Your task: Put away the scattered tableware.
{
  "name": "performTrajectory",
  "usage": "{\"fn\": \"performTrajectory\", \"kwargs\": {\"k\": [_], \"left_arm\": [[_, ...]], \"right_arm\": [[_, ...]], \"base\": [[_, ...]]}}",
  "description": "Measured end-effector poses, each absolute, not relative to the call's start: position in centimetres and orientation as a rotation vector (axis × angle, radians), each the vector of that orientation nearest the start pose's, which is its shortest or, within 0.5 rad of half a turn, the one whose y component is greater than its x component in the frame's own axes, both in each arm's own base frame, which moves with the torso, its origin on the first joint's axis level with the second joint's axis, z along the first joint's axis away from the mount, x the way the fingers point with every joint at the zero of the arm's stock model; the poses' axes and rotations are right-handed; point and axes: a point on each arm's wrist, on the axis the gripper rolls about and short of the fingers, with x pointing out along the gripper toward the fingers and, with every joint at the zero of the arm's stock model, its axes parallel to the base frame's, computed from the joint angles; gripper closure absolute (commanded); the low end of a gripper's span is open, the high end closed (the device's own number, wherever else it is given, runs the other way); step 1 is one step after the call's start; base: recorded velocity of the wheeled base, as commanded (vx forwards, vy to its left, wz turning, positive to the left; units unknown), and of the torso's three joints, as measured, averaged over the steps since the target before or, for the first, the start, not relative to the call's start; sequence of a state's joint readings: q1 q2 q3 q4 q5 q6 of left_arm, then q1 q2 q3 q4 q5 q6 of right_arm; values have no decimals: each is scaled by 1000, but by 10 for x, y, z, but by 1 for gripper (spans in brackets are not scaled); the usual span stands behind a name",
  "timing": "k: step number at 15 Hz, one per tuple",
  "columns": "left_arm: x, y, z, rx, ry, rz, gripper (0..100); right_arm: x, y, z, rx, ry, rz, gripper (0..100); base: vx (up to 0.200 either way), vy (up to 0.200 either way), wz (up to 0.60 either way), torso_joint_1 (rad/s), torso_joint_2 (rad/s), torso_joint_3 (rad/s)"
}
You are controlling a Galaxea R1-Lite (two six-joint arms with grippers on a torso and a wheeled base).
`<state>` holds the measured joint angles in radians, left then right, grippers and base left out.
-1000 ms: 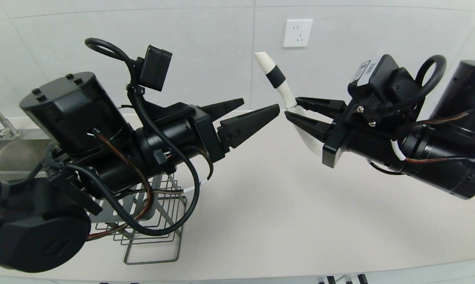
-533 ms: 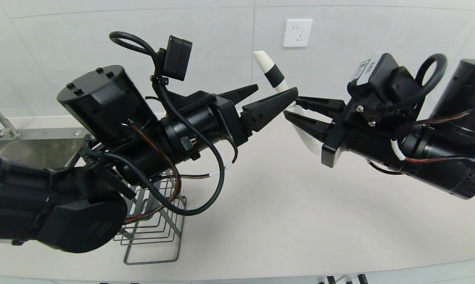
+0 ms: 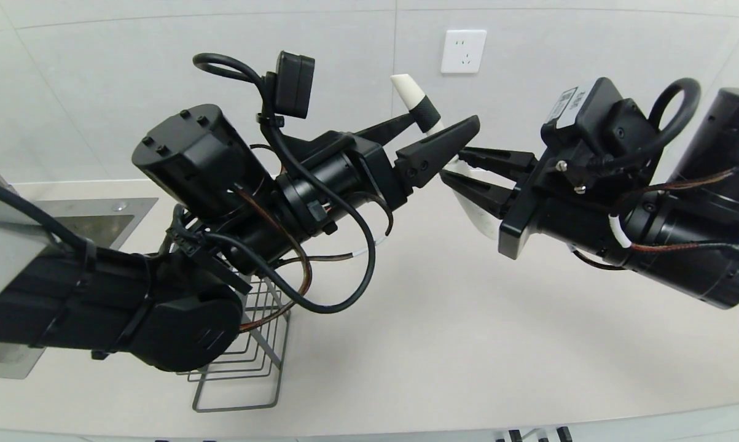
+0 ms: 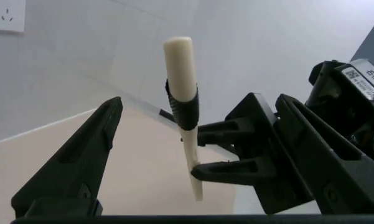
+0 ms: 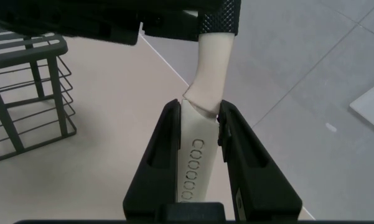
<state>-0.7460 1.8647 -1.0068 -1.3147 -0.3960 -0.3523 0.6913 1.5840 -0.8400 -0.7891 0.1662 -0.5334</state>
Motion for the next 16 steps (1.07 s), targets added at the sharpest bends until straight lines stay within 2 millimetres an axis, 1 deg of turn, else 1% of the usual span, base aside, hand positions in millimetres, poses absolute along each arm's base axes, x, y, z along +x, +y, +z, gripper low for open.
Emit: {"fn": "performTrajectory", "kwargs": {"k": [3,8,9,16], "left_arm": [[250,-249,247,-410,-286,-1228,0],[254,-254,253,-416,-323,-1236,0],[254,-254,254,-419,-339,-1238,100],[255,-259,252,-423,-359,-1245,100]], "right_arm": [[217,186,244,-485,-281,827,100],[216,188,246,-482,-292,832,100],[216,188,246,-482,-292,832,100],[216,189,249,-479,-303,829,100]], "base": [[0,0,0,0,0,0],[0,0,0,0,0,0],[0,0,0,0,0,0],[0,0,0,0,0,0]]}}
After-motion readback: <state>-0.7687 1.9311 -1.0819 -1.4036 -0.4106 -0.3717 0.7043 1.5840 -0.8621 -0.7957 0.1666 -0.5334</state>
